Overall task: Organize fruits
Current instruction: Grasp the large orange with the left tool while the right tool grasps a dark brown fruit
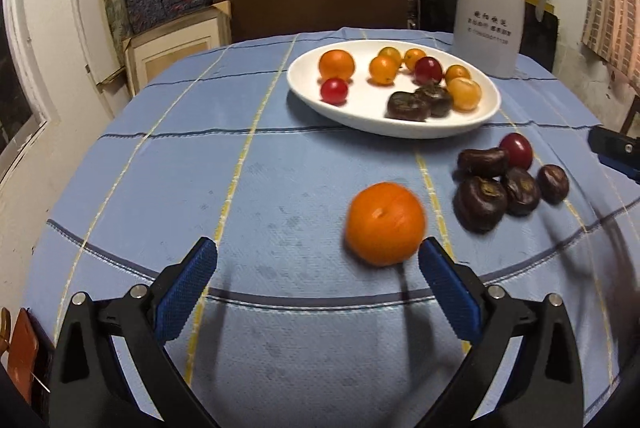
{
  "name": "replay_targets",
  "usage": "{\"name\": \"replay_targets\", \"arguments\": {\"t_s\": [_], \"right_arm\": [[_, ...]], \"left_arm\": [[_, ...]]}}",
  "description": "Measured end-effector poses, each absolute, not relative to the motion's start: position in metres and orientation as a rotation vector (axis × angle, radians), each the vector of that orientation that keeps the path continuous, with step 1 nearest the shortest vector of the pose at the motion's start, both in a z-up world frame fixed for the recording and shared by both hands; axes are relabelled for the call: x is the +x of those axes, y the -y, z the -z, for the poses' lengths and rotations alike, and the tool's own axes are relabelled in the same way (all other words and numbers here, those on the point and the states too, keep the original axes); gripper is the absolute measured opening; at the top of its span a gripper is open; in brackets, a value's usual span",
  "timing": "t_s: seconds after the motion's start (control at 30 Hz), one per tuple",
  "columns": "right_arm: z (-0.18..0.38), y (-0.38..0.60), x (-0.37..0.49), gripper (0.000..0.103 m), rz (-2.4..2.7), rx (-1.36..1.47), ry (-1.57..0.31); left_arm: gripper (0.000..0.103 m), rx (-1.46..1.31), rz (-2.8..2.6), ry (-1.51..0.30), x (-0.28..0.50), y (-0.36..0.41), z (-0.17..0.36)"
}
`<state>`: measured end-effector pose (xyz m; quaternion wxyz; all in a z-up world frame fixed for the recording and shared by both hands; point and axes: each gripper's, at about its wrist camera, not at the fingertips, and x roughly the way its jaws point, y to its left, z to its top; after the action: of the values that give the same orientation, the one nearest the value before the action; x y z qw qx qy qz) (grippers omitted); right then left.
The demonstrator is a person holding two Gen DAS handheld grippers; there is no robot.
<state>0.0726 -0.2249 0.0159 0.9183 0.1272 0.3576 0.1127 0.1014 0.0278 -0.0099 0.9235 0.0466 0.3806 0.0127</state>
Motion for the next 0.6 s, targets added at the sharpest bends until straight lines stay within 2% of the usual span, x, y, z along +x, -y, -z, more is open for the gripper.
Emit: {"name": "replay_targets", "arguments": {"t_s": [0.33, 0.5, 0.6], "right_arm": [[-0.013, 0.224, 0.072, 0.087, -0.227, 0.243, -0.744], [-0.012, 0.223, 0.072, 0.087, -0.221, 0.231, -0.747], [-0.011, 0.223, 0.073, 0.087, -0.219, 0.229, -0.753]], "left_arm": [[0.099, 0.037, 0.075, -0.796, 0.105, -0.025, 0.012], [0.098, 0.092, 0.109, -0.763, 0.105, -0.008, 0.010], [0.090, 0.132, 0.124, -0.750, 0.108, 0.002, 0.010]]}}
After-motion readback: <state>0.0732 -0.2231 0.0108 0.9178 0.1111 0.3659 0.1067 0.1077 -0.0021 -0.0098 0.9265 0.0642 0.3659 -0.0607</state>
